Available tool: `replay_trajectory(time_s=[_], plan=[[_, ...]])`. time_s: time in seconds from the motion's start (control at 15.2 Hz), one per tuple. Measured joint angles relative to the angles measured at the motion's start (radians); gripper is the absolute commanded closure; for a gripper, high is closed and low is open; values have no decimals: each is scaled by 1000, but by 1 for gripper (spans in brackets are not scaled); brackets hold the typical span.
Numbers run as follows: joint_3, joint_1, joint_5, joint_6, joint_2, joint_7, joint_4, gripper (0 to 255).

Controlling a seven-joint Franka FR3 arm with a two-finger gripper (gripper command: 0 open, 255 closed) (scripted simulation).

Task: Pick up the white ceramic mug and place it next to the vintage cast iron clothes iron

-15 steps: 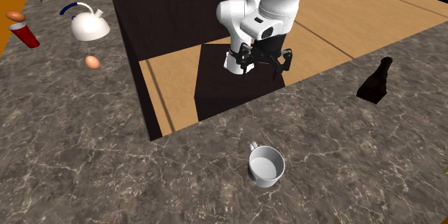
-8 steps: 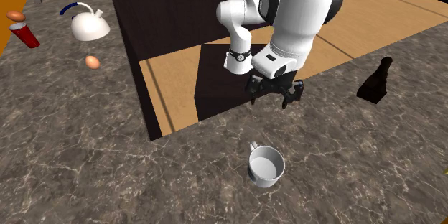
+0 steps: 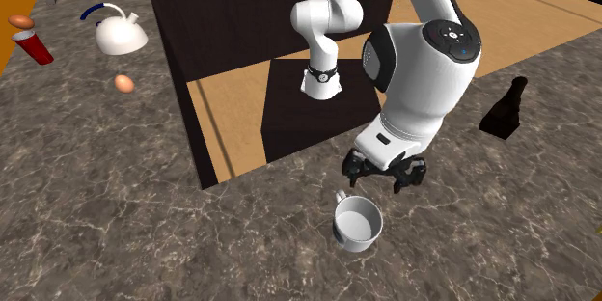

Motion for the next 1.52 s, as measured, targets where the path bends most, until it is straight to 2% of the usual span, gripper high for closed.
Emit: replay_trajectory(time_s=[0.4, 0.86, 1.25, 1.32, 1.52], plan=[[-1, 16, -13, -3, 201, 17, 210, 0], [-3, 17, -19, 64, 248, 23, 190, 0], [-4, 16, -19, 71, 253, 22, 188, 0], [-4, 16, -19, 71, 253, 22, 188, 255], [-4, 16, -19, 71, 253, 22, 188, 255]])
